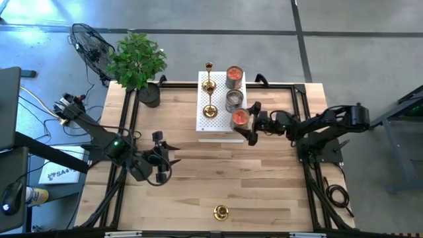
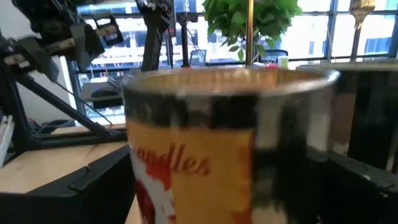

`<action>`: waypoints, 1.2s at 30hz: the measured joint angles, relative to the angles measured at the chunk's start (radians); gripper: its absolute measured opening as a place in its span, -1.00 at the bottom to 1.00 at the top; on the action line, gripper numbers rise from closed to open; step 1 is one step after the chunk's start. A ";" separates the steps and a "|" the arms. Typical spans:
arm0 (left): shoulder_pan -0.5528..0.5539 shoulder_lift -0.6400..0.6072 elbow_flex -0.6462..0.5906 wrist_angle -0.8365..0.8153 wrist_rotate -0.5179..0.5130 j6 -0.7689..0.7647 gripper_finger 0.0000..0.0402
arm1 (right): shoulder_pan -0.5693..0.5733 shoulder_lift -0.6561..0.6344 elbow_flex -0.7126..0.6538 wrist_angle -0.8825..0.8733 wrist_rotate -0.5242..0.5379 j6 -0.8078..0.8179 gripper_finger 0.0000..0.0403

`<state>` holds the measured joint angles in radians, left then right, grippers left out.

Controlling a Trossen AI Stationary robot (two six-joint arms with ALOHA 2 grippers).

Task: Pick & Place candle stick holders
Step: Put the orange scented candle on the shelf

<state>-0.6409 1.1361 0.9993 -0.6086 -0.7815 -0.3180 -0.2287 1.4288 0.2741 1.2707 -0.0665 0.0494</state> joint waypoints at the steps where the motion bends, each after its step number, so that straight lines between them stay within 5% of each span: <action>1: 0.000 0.003 0.000 0.000 0.000 0.000 -0.09 | 0.000 0.000 0.000 0.002 0.000 0.000 0.93; 36: 0.000 0.014 0.000 0.000 0.008 0.000 -0.09 | 0.000 -0.001 0.001 0.128 -0.046 0.001 0.94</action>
<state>-0.6408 1.1503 0.9989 -0.6083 -0.7731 -0.3183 -0.2287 1.4277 0.2752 1.3986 -0.1127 0.0506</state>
